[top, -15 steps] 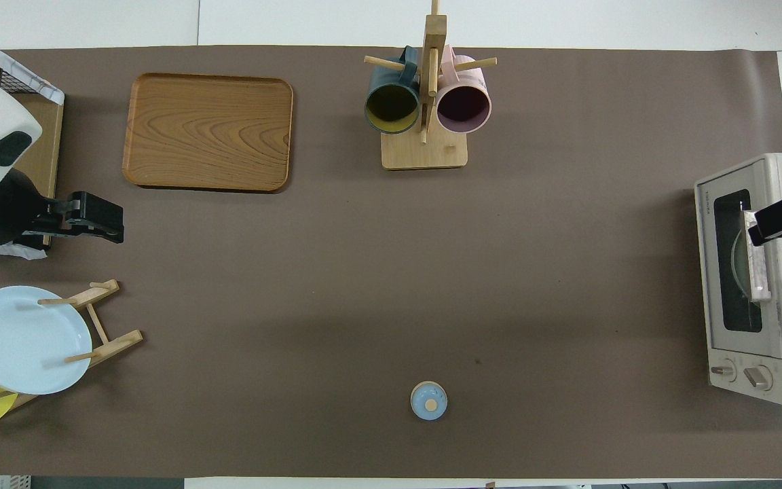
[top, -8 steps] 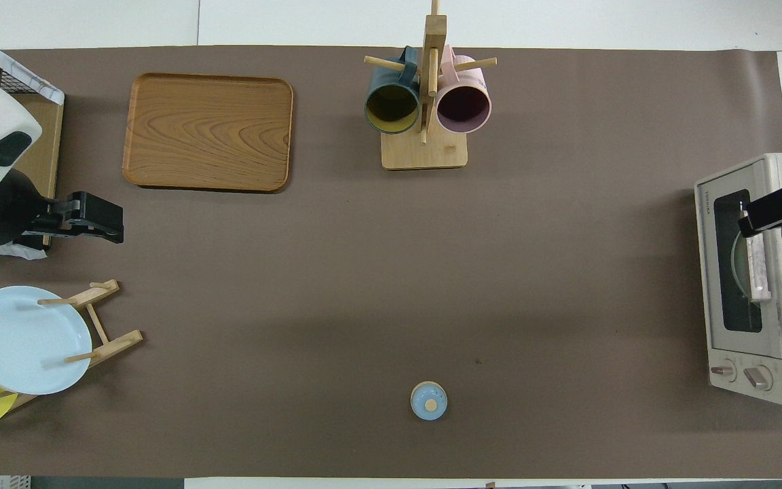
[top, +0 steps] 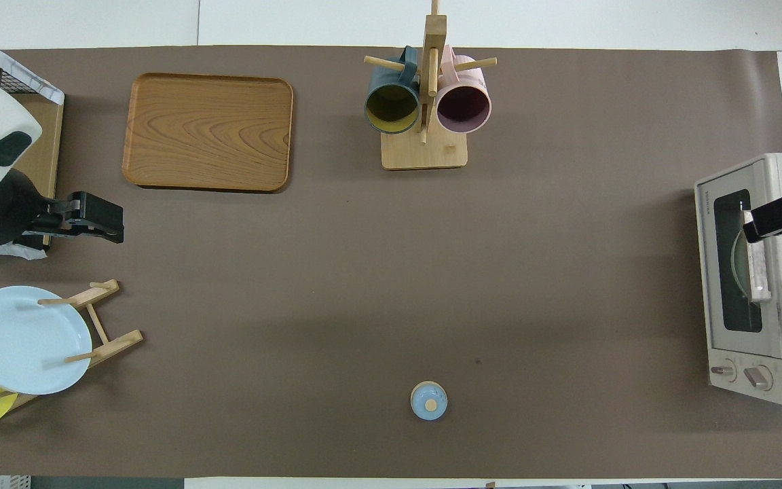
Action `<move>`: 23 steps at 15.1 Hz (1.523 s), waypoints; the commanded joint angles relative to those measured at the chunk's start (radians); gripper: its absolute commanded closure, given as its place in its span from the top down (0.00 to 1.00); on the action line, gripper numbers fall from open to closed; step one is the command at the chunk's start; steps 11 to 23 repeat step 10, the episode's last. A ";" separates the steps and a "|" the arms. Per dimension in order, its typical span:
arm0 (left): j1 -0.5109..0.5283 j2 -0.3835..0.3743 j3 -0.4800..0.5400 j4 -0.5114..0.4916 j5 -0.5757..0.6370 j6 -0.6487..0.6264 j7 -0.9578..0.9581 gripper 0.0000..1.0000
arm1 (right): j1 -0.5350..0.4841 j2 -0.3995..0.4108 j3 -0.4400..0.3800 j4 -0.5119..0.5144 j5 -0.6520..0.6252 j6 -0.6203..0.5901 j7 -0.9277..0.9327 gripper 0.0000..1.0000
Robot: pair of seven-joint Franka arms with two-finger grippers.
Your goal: Put corn in oven
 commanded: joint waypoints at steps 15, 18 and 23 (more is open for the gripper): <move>0.011 0.001 -0.008 0.008 0.007 -0.018 0.003 1.00 | 0.031 -0.019 -0.060 -0.030 0.005 0.023 0.035 1.00; 0.011 0.001 -0.008 0.008 0.007 -0.018 0.003 1.00 | 0.031 -0.019 -0.060 -0.030 0.005 0.023 0.035 1.00; 0.011 0.001 -0.008 0.008 0.007 -0.018 0.003 1.00 | 0.031 -0.019 -0.060 -0.030 0.005 0.023 0.035 1.00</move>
